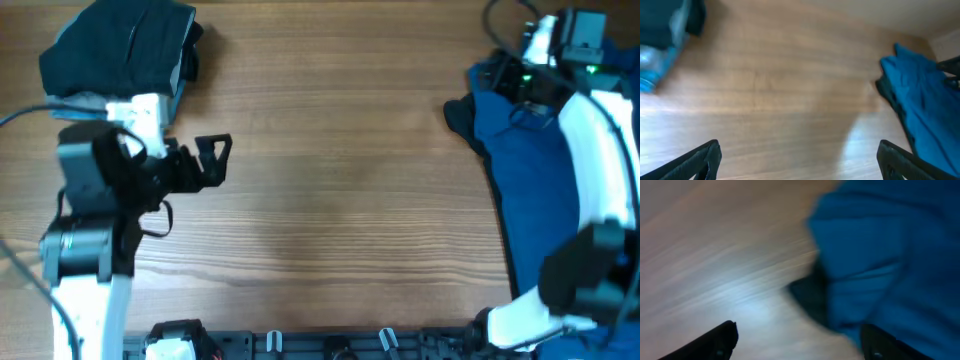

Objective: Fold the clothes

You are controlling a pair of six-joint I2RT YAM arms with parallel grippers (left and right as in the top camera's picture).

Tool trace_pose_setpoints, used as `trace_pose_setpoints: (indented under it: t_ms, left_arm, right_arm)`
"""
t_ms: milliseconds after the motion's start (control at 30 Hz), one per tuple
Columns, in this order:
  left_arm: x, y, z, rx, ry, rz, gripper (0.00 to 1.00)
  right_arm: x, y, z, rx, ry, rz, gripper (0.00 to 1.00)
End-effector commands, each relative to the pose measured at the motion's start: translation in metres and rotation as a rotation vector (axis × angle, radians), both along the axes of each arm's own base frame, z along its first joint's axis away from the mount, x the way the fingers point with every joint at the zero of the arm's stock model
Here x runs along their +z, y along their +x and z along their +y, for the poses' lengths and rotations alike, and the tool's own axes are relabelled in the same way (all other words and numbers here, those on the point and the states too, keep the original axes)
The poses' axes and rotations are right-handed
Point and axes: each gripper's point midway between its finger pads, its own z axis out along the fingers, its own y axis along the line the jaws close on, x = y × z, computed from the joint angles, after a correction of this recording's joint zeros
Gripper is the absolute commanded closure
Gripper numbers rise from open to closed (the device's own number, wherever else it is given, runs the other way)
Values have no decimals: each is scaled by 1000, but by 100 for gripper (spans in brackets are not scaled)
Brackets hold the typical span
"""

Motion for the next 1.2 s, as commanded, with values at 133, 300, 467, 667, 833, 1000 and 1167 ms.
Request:
trace_pose_setpoints:
  t_ms: [133, 300, 467, 667, 833, 1000, 1167]
  left_arm:
    - [-20, 10, -24, -102, -131, 113, 0]
    - [-21, 10, -24, -102, -131, 118, 0]
    - [-21, 10, -24, -101, -133, 119, 0]
    - [-20, 9, -27, -113, -149, 120, 0]
    - [-20, 9, -27, -112, -148, 120, 1]
    - [-14, 7, -28, -119, -152, 99, 0]
    - [50, -10, -45, -229, -199, -96, 0]
  right_arm:
    - [-91, 27, -80, -198, 60, 35, 25]
    - [-120, 39, -74, -180, 94, 31, 29]
    - [-128, 30, -58, -153, 117, 86, 42]
    - [-138, 11, -65, -235, 69, 180, 38]
    - [-127, 26, -44, -130, 161, 107, 96]
    - [-29, 49, -5, 118, 262, -153, 96]
    - [103, 31, 90, 481, 285, -445, 96]
